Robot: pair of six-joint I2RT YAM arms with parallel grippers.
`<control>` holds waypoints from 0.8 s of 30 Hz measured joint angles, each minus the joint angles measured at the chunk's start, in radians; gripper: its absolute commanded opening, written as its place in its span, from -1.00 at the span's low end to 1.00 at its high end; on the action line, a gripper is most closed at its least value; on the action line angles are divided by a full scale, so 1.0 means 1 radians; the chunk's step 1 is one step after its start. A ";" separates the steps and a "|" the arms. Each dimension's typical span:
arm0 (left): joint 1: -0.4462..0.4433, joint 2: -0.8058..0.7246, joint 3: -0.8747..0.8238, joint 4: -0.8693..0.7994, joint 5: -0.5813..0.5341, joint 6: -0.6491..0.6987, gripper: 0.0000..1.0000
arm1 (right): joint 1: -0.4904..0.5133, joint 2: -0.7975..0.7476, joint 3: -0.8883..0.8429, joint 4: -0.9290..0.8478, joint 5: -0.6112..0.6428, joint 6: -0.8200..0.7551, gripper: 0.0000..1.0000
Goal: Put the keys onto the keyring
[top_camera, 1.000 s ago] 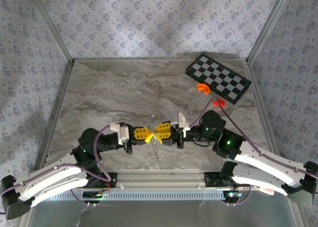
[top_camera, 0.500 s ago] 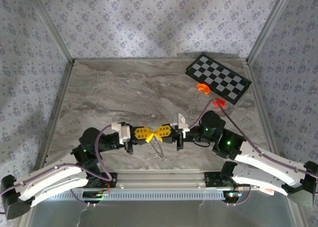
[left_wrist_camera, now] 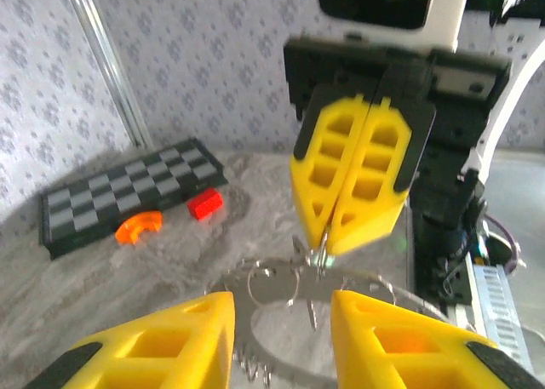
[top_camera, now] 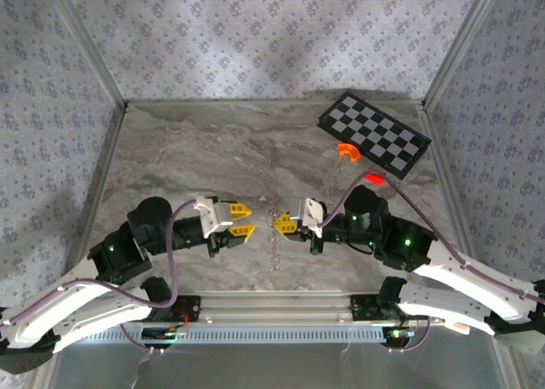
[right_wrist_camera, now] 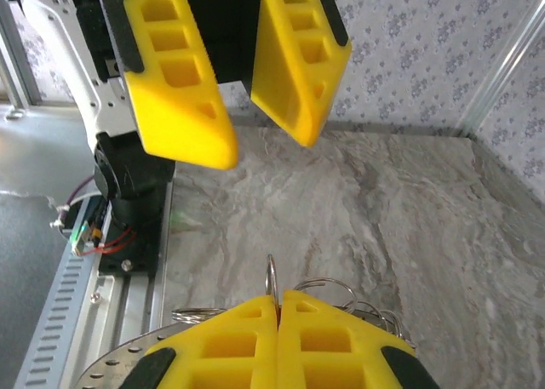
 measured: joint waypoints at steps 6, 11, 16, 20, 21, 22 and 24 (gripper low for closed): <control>0.000 0.087 0.025 -0.116 0.019 0.042 -0.26 | -0.001 0.016 0.047 -0.073 0.030 -0.028 -1.00; 0.000 0.111 0.025 -0.125 0.024 0.056 -0.27 | 0.000 0.036 0.063 -0.113 0.047 -0.041 -1.00; 0.000 0.112 0.025 -0.106 0.037 0.063 -0.30 | 0.002 0.058 0.064 -0.132 0.056 -0.044 -1.00; 0.000 0.115 0.025 -0.078 0.038 0.063 -0.35 | 0.002 0.061 0.064 -0.143 0.056 -0.045 -1.00; 0.000 0.119 0.025 -0.066 0.038 0.066 -0.36 | 0.003 0.061 0.064 -0.143 0.056 -0.045 -1.00; 0.000 0.126 0.025 -0.056 0.038 0.068 -0.37 | 0.003 0.062 0.064 -0.143 0.056 -0.045 -1.00; 0.000 0.141 0.025 -0.035 0.038 0.071 -0.38 | 0.004 0.061 0.064 -0.143 0.055 -0.045 -1.00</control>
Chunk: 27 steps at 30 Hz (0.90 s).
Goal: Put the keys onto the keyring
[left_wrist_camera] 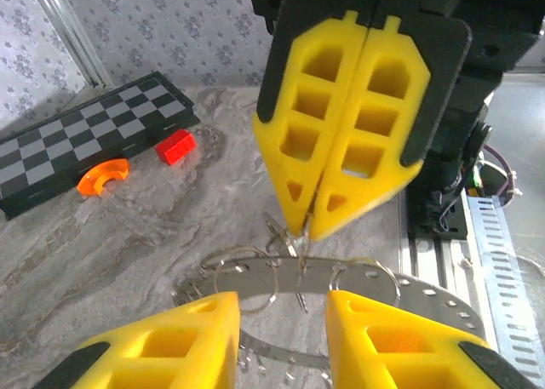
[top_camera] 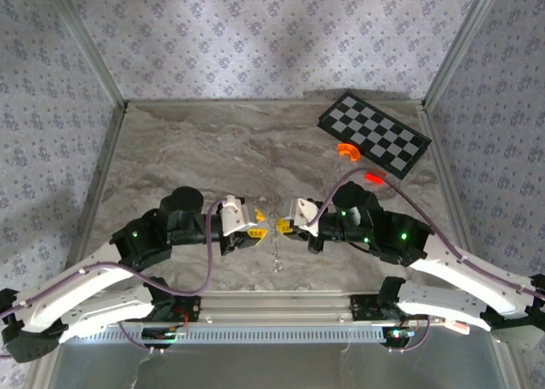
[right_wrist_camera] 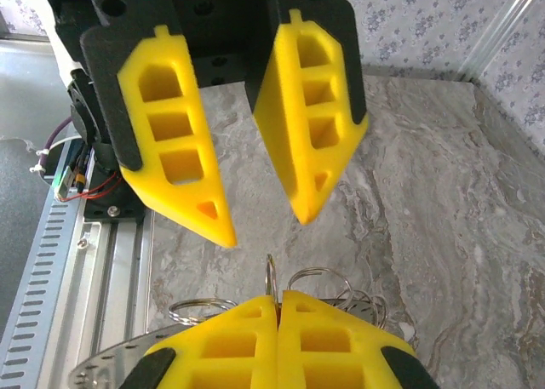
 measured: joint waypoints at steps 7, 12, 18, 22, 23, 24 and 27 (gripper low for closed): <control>0.000 0.035 0.000 0.051 0.008 0.009 -0.48 | 0.001 0.000 0.000 0.000 -0.007 0.000 -1.00; 0.000 0.048 0.000 0.068 0.026 0.014 -0.58 | 0.001 0.000 0.000 0.000 -0.007 0.000 -1.00; -0.002 0.062 0.000 0.081 0.045 0.013 -0.91 | 0.000 -0.001 0.000 0.001 -0.002 0.000 -1.00; -0.002 0.063 0.000 0.082 0.053 0.018 -1.00 | 0.000 -0.003 0.000 0.000 0.008 0.000 -1.00; -0.002 0.063 0.000 0.085 0.053 0.018 -1.00 | 0.000 -0.005 0.000 0.000 0.009 0.000 -1.00; -0.002 0.062 -0.002 0.091 0.053 0.017 -1.00 | 0.000 -0.006 0.000 0.001 0.012 0.000 -1.00; -0.002 0.055 -0.016 0.119 0.053 0.013 -1.00 | 0.000 -0.012 0.000 0.003 0.015 0.000 -1.00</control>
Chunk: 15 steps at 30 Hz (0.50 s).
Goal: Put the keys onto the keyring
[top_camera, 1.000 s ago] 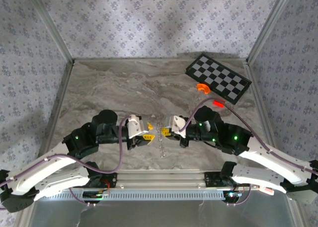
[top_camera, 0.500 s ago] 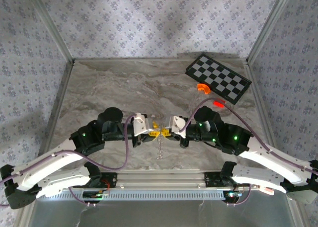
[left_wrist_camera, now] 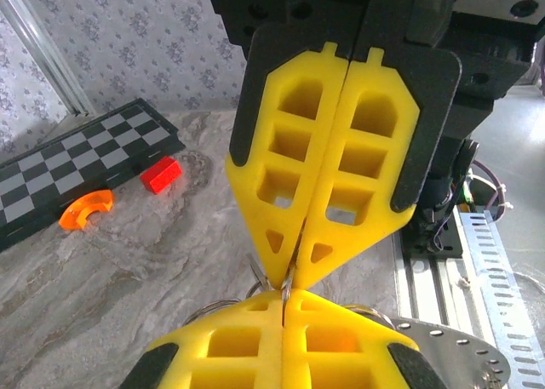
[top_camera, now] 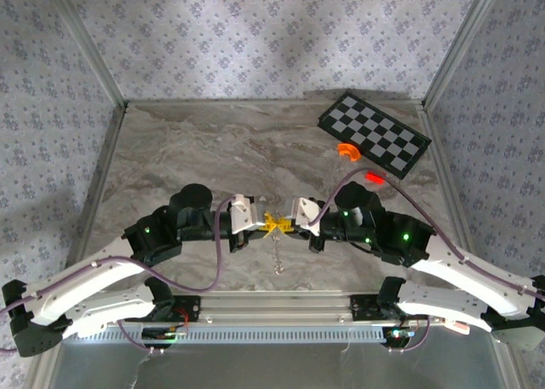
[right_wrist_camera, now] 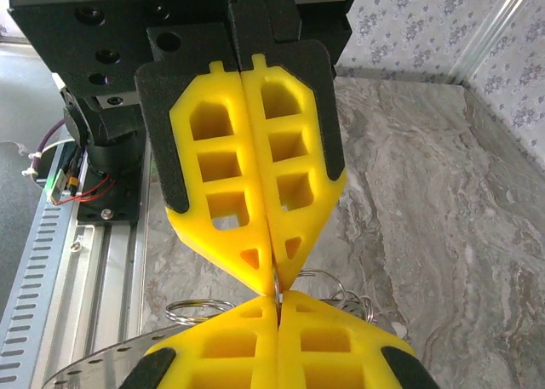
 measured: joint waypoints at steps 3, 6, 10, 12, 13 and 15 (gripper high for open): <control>0.000 -0.020 -0.028 0.050 0.003 -0.012 -1.00 | 0.000 -0.009 -0.001 0.013 0.000 0.005 -0.70; 0.000 -0.041 -0.062 0.109 0.001 -0.031 -1.00 | 0.000 -0.026 -0.008 0.044 -0.004 0.014 -0.56; 0.000 -0.057 -0.116 0.190 0.004 -0.061 -1.00 | 0.001 -0.051 -0.024 0.090 -0.006 0.031 -0.52; 0.000 -0.066 -0.143 0.239 0.011 -0.080 -1.00 | 0.001 -0.059 -0.034 0.107 -0.008 0.037 -0.52; 0.000 -0.072 -0.159 0.269 0.017 -0.091 -1.00 | 0.001 -0.061 -0.039 0.114 -0.012 0.039 -0.51; 0.000 -0.081 -0.182 0.315 0.023 -0.107 -1.00 | 0.001 -0.061 -0.043 0.120 -0.016 0.045 -0.47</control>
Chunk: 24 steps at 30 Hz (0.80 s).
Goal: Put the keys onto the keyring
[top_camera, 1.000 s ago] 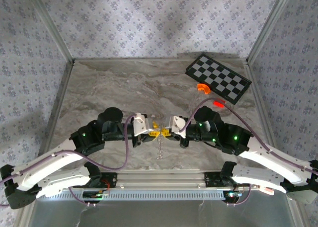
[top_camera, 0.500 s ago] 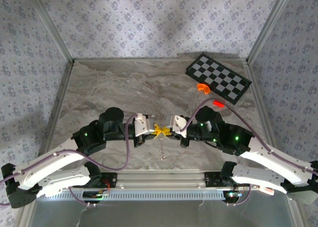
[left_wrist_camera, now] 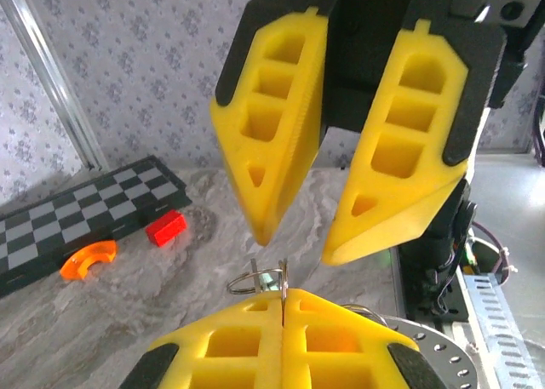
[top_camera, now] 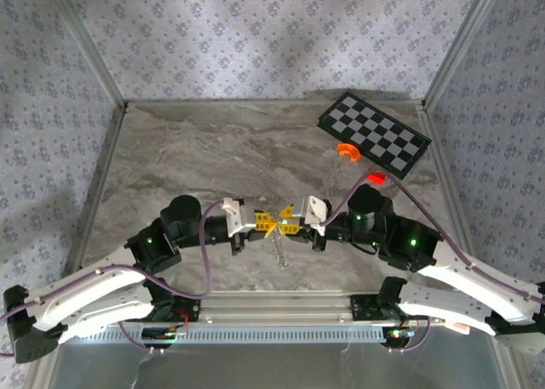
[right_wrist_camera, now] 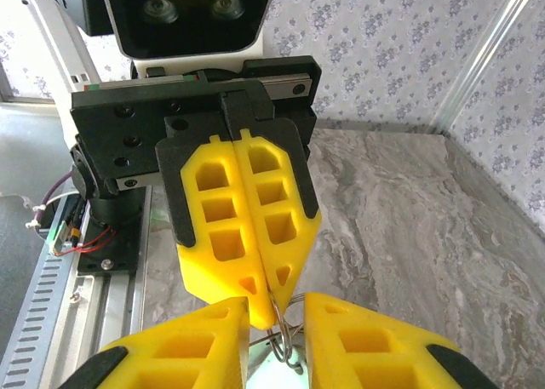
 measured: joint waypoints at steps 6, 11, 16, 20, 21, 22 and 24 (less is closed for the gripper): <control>0.000 -0.029 -0.060 0.136 0.019 -0.045 -1.00 | 0.000 0.000 -0.005 0.013 -0.007 0.015 -0.40; 0.000 -0.038 -0.077 0.198 0.032 -0.066 -1.00 | 0.000 0.000 -0.012 0.028 -0.007 0.020 -0.45; -0.001 -0.044 -0.083 0.237 0.043 -0.076 -1.00 | -0.001 0.000 -0.018 0.037 -0.011 0.027 -0.53; -0.006 -0.044 -0.085 0.259 0.048 -0.078 -1.00 | -0.001 0.000 -0.018 0.041 -0.021 0.031 -0.59; -0.006 -0.044 -0.086 0.262 0.051 -0.080 -1.00 | -0.001 0.000 -0.018 0.042 -0.023 0.031 -0.62; -0.006 -0.044 -0.087 0.266 0.051 -0.082 -1.00 | -0.001 0.000 -0.018 0.043 -0.026 0.032 -0.63; -0.006 -0.044 -0.087 0.268 0.051 -0.084 -1.00 | -0.001 0.000 -0.019 0.044 -0.030 0.034 -0.63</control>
